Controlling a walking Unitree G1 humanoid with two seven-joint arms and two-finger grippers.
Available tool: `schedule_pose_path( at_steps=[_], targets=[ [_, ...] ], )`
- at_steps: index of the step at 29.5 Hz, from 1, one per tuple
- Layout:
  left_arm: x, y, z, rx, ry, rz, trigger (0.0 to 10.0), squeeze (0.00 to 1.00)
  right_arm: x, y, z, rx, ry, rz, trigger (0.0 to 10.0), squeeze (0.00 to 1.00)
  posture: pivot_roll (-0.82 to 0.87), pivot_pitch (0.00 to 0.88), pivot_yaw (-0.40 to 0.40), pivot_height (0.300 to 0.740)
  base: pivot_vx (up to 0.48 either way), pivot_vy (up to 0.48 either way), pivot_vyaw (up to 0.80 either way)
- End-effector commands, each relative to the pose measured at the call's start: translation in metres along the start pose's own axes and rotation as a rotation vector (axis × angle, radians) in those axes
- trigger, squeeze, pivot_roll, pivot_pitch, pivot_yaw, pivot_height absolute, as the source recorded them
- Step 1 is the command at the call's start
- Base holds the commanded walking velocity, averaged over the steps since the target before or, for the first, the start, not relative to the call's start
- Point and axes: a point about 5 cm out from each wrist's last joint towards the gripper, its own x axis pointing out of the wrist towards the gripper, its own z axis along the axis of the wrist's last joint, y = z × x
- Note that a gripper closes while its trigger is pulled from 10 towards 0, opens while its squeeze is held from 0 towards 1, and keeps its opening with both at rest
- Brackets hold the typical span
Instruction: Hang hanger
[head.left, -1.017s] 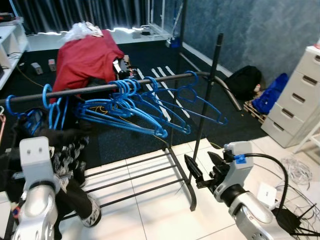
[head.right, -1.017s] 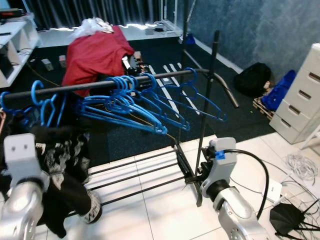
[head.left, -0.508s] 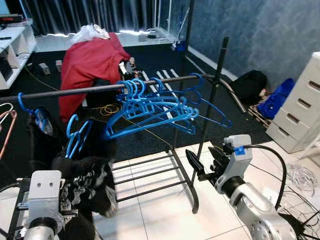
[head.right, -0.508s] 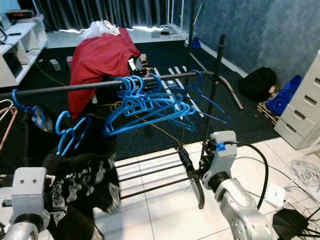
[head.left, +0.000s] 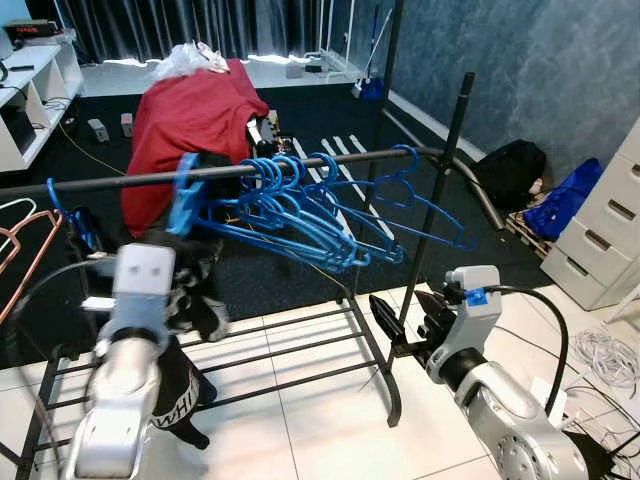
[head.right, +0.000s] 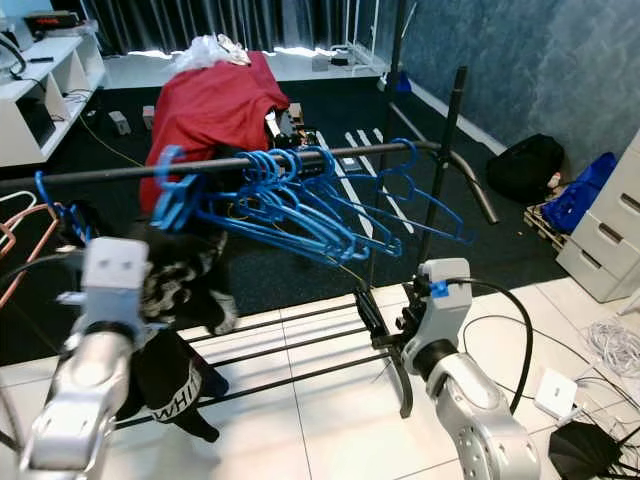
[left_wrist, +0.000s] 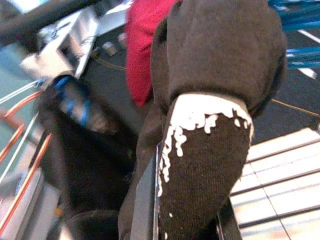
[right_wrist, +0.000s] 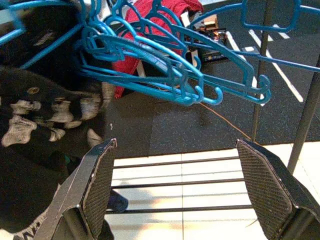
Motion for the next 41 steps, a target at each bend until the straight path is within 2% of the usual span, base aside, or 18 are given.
schedule_pose_path(
  at_steps=[1,3,4,9,10,12,15,17,20,26,29,33,34,35,36,37,40,41],
  targets=[
    [0.004,-0.006,0.009,0.063,-0.035,-0.035,10.0,0.00,0.001,0.001,-0.002,0.008,0.004,0.005,10.0,0.00,-0.03,0.005,-0.015,0.740,0.000,0.000,0.00],
    [0.009,-0.013,0.010,0.130,-0.024,-0.058,10.0,0.00,0.001,0.001,-0.002,0.007,0.004,0.004,10.0,0.00,-0.04,0.003,-0.012,0.740,0.000,0.000,0.00],
    [0.014,-0.018,0.008,0.199,-0.002,-0.080,10.0,0.00,0.001,0.001,-0.002,0.007,0.003,0.002,10.0,0.00,-0.04,0.004,-0.009,0.740,0.000,0.000,0.00],
    [0.014,-0.018,0.008,0.199,-0.002,-0.080,10.0,0.00,0.001,0.001,-0.002,0.007,0.003,0.002,10.0,0.00,-0.04,0.004,-0.009,0.740,0.000,0.000,0.00],
    [0.018,-0.019,0.004,0.264,0.022,-0.086,10.0,0.00,0.001,0.002,-0.002,0.007,0.002,0.000,10.0,0.00,-0.04,0.004,-0.005,0.740,0.000,0.000,0.00],
    [0.018,-0.019,0.004,0.264,0.022,-0.086,10.0,0.00,0.001,0.002,-0.002,0.007,0.002,0.000,10.0,0.00,-0.04,0.004,-0.005,0.740,0.000,0.000,0.00],
    [0.023,-0.006,-0.006,0.320,0.070,-0.031,10.0,0.00,0.000,0.002,-0.003,0.006,0.002,-0.001,10.0,0.00,-0.04,0.000,-0.008,0.740,0.000,0.000,0.00],
    [0.023,-0.006,-0.006,0.320,0.070,-0.031,10.0,0.00,0.000,0.002,-0.003,0.006,0.002,-0.001,10.0,0.00,-0.04,0.000,-0.008,0.740,0.000,0.000,0.00],
    [0.024,0.016,-0.022,0.292,0.156,0.045,10.0,0.00,-0.001,0.001,-0.003,0.006,0.004,0.000,10.0,0.00,-0.04,0.003,-0.011,0.740,0.000,0.000,0.00],
    [0.023,0.023,-0.028,0.282,0.189,0.067,10.0,0.00,-0.001,0.002,-0.003,0.006,0.004,0.001,10.0,0.00,-0.04,0.009,-0.011,0.740,0.000,0.000,0.00],
    [0.018,0.035,-0.047,0.254,0.294,0.098,10.0,0.00,-0.002,0.002,-0.003,0.007,0.008,0.003,10.0,0.00,-0.04,0.020,-0.013,0.740,0.000,0.000,0.00],
    [0.015,0.041,-0.062,0.262,0.370,0.111,10.0,0.00,-0.003,0.002,-0.003,0.009,0.011,0.004,10.0,0.00,-0.04,0.020,-0.013,0.740,0.000,0.000,0.00],
    [0.016,0.040,-0.062,0.223,0.361,0.099,10.0,0.00,-0.003,0.002,-0.003,0.009,0.012,0.004,10.0,0.00,-0.04,0.023,-0.015,0.740,0.000,0.000,0.00],
    [0.019,0.037,-0.053,0.114,0.300,0.089,10.0,0.00,-0.003,0.002,-0.003,0.010,0.012,0.005,10.0,0.00,-0.04,0.024,-0.015,0.740,0.000,0.000,0.00],
    [0.019,0.037,-0.053,0.114,0.300,0.089,10.0,0.00,-0.003,0.002,-0.003,0.010,0.012,0.005,10.0,0.00,-0.04,0.024,-0.015,0.740,0.000,0.000,0.00],
    [0.023,0.036,-0.038,0.022,0.215,0.092,10.0,0.00,-0.003,0.002,-0.003,0.010,0.013,0.006,10.0,0.00,-0.04,0.024,-0.017,0.740,0.000,0.000,0.00],
    [0.025,0.038,-0.025,-0.040,0.149,0.108,10.0,0.00,-0.003,0.002,-0.003,0.010,0.013,0.006,10.0,0.00,-0.04,0.024,-0.017,0.740,0.000,0.000,0.00],
    [0.027,0.041,-0.013,-0.108,0.090,0.132,10.0,0.00,-0.003,0.002,-0.003,0.011,0.012,0.006,10.0,0.00,-0.04,0.023,-0.015,0.740,0.000,0.000,0.00]
  ],
)
